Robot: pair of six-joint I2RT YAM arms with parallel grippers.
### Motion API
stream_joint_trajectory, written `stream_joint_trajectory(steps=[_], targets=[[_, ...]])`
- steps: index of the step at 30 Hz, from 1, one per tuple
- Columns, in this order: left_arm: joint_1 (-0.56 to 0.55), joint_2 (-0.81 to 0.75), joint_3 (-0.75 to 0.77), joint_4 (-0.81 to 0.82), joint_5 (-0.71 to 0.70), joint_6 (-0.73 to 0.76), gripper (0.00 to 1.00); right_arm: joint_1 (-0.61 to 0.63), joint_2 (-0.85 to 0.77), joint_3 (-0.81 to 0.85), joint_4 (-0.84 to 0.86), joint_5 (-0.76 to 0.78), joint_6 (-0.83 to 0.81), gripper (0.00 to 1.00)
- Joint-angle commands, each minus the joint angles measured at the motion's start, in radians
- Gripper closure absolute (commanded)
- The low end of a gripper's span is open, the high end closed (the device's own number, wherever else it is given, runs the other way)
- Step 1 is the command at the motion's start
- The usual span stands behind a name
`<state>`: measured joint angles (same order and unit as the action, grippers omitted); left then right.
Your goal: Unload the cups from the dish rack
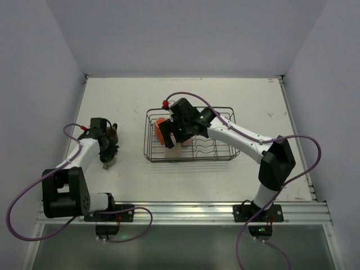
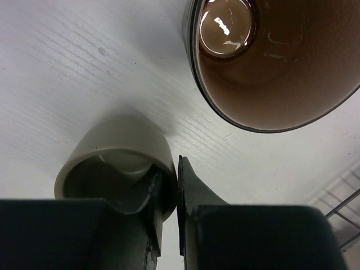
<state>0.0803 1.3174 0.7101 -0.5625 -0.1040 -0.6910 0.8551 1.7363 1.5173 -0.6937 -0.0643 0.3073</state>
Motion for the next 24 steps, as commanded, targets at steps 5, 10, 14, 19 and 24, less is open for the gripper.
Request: stream_joint_trajectory(steps=[5, 10, 14, 19, 24], targets=[[0.016, -0.052, 0.022, 0.018, 0.003, 0.019, 0.53, 0.021, 0.037, 0.076, -0.03, 0.061, 0.027, 0.14], [0.016, -0.113, 0.066, -0.03, 0.012, 0.025, 0.3, 0.032, 0.071, 0.109, -0.059, 0.101, 0.033, 0.14], [0.016, -0.167, 0.101, -0.06, 0.046, 0.024, 0.25, 0.044, 0.103, 0.132, -0.085, 0.149, 0.041, 0.14], [0.016, -0.227, 0.156, -0.096, 0.085, 0.024, 0.24, 0.061, 0.126, 0.152, -0.122, 0.198, 0.046, 0.15], [0.016, -0.283, 0.204, -0.128, 0.099, 0.022, 0.23, 0.067, 0.14, 0.159, -0.141, 0.215, 0.052, 0.18]])
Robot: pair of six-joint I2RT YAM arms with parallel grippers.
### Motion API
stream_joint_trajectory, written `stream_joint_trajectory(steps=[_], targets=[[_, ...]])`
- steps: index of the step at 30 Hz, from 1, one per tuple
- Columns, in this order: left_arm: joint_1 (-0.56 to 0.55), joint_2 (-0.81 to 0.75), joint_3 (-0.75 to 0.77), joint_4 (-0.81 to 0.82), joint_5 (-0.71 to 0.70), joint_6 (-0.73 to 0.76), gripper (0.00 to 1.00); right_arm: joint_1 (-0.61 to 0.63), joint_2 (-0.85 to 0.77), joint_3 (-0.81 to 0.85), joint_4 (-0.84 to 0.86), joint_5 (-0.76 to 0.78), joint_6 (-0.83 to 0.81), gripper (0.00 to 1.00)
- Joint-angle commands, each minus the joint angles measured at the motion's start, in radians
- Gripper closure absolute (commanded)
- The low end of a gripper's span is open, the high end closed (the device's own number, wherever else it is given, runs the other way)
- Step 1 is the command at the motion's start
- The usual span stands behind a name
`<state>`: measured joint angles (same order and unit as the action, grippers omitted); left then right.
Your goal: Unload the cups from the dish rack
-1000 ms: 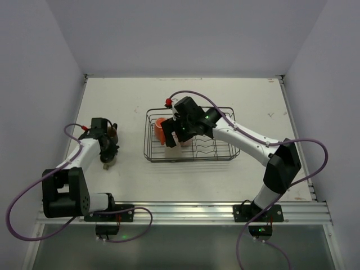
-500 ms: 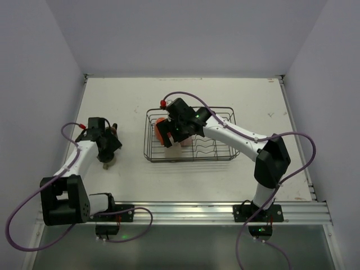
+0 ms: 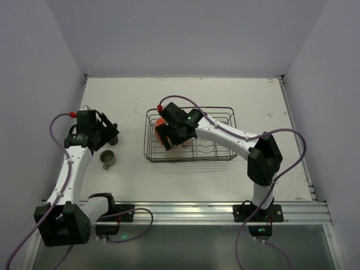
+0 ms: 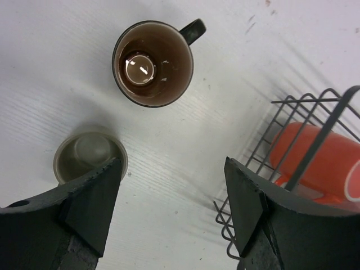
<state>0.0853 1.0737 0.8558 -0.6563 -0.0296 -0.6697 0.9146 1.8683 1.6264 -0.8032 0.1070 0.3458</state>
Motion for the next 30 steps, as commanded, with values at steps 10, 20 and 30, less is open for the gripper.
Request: stream_joint_trajectory(steps=[10, 20, 30], targets=[[0.011, -0.109, 0.088, -0.016, 0.129, -0.001, 0.21, 0.018, 0.009, 0.079, -0.034, 0.043, 0.022, 0.78], [0.011, -0.164, 0.077, 0.07, 0.259, 0.042, 0.21, 0.02, -0.122, 0.093, -0.015, 0.076, 0.035, 1.0], [0.011, -0.179, 0.108, 0.153, 0.441, 0.101, 0.21, 0.02, -0.184, 0.2, -0.065, 0.079, 0.016, 1.0]])
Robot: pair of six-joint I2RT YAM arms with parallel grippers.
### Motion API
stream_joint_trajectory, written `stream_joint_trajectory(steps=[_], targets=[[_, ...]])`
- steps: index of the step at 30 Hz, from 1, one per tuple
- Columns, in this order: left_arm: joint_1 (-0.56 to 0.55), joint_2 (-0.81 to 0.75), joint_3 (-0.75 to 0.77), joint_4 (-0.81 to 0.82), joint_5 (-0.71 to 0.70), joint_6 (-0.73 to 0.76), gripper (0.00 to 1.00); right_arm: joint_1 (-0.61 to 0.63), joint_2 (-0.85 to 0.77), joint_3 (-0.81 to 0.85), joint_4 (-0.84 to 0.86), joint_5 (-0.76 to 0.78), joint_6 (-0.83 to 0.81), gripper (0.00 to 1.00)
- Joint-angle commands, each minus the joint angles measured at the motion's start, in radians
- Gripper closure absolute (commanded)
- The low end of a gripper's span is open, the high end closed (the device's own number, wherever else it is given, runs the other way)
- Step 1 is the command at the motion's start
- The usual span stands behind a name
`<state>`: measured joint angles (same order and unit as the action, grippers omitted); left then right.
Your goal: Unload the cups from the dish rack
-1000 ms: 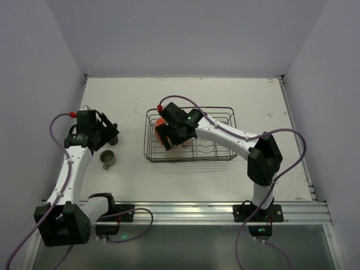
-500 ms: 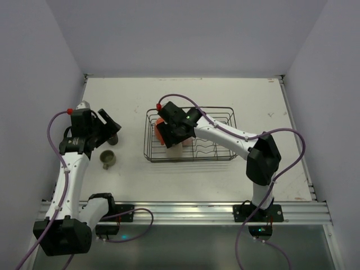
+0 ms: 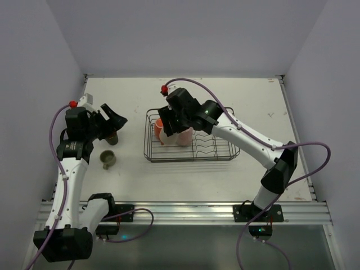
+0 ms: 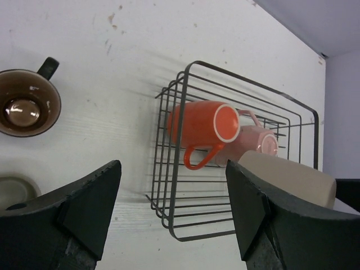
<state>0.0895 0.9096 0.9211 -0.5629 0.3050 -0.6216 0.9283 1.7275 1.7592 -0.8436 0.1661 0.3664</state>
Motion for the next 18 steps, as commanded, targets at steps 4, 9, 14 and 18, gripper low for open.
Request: stream_joint_trajectory(steps=[4, 9, 14, 18], targets=[[0.007, -0.017, 0.024, 0.145, 0.264, 0.066, 0.21, 0.003, -0.089, 0.092, -0.04, 0.019, -0.009, 1.0], [0.007, -0.014, -0.106, 0.479, 0.669, -0.099, 0.28, -0.034, -0.199, 0.048, -0.017, -0.037, -0.014, 1.0], [-0.007, 0.008, -0.235, 1.007, 0.805, -0.421, 0.29, -0.086, -0.331, -0.052, 0.034, -0.108, -0.03, 1.0], [-0.077, 0.049, -0.263, 1.187, 0.838, -0.538, 0.28, -0.126, -0.411, -0.139, 0.09, -0.187, -0.035, 1.0]])
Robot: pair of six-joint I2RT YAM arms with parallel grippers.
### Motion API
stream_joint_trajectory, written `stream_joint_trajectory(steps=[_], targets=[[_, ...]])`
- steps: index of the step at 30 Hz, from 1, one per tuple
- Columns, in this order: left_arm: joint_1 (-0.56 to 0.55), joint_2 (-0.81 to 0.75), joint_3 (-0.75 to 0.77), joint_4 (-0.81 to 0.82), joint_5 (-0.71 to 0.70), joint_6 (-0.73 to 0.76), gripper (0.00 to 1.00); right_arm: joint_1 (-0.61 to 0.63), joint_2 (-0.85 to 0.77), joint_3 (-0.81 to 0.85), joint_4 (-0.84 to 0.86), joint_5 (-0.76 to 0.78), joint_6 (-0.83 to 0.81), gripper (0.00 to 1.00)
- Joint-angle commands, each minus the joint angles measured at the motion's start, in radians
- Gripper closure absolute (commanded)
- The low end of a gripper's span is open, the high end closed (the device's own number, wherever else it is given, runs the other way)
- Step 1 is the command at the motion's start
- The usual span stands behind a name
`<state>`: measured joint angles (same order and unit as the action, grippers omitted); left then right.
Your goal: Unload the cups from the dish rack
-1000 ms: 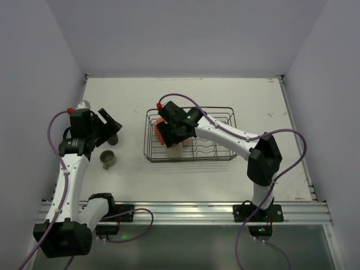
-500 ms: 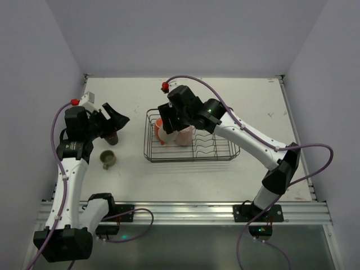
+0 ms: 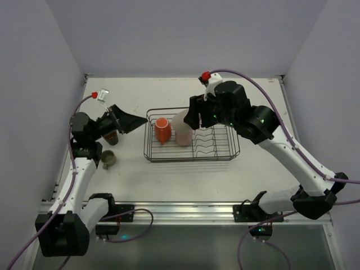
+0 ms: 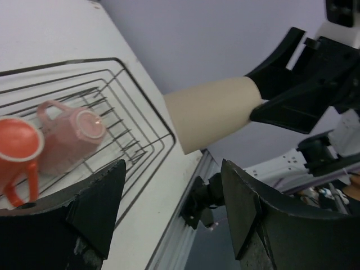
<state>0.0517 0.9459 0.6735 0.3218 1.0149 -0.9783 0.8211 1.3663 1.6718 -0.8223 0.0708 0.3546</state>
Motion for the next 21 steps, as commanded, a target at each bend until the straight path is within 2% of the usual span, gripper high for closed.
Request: stream_joint_trajectory(steps=[1, 6, 10, 21], targets=[[-0.085, 0.017, -0.018, 0.386, 0.128, -0.21, 0.28, -0.026, -0.064, -0.067, 0.078, -0.104, -0.019, 1.0], [-0.22, 0.099, -0.025, 0.614, 0.116, -0.387, 0.27, -0.088, -0.176, -0.197, 0.181, -0.198, 0.0, 1.0], [-0.234, 0.146, -0.04, 0.765, 0.111, -0.493, 0.26, -0.14, -0.257, -0.305, 0.281, -0.267, 0.035, 1.0], [-0.289, 0.212, -0.049, 0.799, 0.088, -0.526, 0.27, -0.16, -0.328, -0.346, 0.373, -0.339, 0.066, 1.0]])
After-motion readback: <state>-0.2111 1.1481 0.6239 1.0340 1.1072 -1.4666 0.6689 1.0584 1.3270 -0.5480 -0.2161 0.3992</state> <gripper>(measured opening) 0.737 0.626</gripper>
